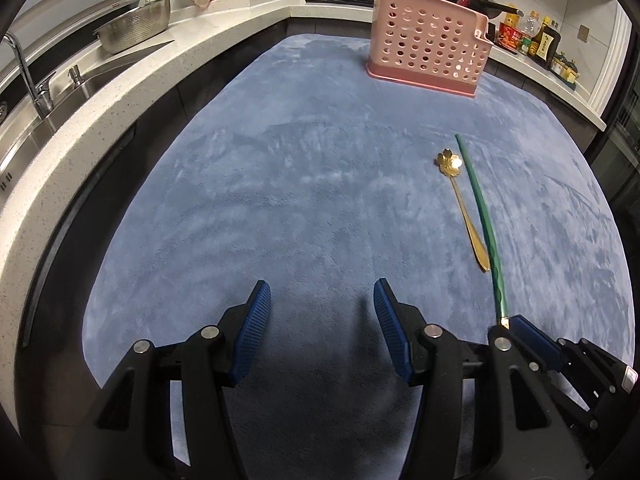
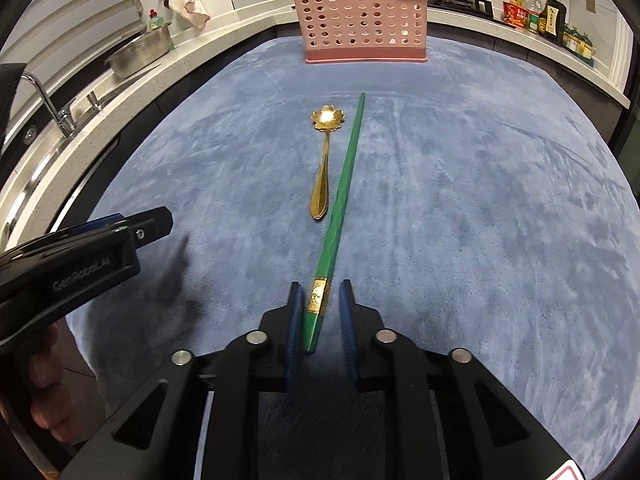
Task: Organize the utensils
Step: 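Grasp the green chopstick with the right tool while the left tool grasps the gold spoon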
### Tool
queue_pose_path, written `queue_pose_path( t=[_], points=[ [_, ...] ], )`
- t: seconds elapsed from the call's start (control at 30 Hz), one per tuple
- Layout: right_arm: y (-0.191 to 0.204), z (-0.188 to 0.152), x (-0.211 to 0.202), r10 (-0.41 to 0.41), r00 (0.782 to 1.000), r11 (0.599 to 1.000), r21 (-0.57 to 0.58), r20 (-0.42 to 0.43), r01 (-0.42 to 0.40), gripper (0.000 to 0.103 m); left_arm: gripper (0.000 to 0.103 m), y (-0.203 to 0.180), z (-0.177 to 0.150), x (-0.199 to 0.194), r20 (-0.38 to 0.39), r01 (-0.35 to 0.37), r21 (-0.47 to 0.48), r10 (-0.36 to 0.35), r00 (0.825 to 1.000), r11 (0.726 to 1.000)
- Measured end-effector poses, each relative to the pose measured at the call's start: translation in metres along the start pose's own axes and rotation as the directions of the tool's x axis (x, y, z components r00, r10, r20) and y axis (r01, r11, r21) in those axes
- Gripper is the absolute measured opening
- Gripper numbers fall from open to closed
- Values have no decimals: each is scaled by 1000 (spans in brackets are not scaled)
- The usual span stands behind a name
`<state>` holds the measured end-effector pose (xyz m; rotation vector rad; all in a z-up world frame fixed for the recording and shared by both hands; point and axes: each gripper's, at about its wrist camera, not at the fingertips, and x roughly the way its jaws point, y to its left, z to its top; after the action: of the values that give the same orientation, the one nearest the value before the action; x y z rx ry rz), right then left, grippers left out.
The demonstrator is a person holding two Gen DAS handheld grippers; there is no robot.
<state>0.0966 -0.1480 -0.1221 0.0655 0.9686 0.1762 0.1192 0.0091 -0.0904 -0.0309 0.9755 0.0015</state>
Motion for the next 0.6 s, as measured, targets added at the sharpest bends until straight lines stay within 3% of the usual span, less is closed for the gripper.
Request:
queue_pose_path(
  t=[0.5, 0.6],
  points=[
    [-5, -1, -1, -19, 1000, 1000, -4, 3, 19, 8, 51, -9, -3, 6, -23, 10, 16, -10, 1000, 1000],
    [-11, -2, -2, -32, 999, 999, 13, 8, 32, 7, 57, -10, -3, 7, -24, 13, 14, -13, 1000, 1000]
  ],
)
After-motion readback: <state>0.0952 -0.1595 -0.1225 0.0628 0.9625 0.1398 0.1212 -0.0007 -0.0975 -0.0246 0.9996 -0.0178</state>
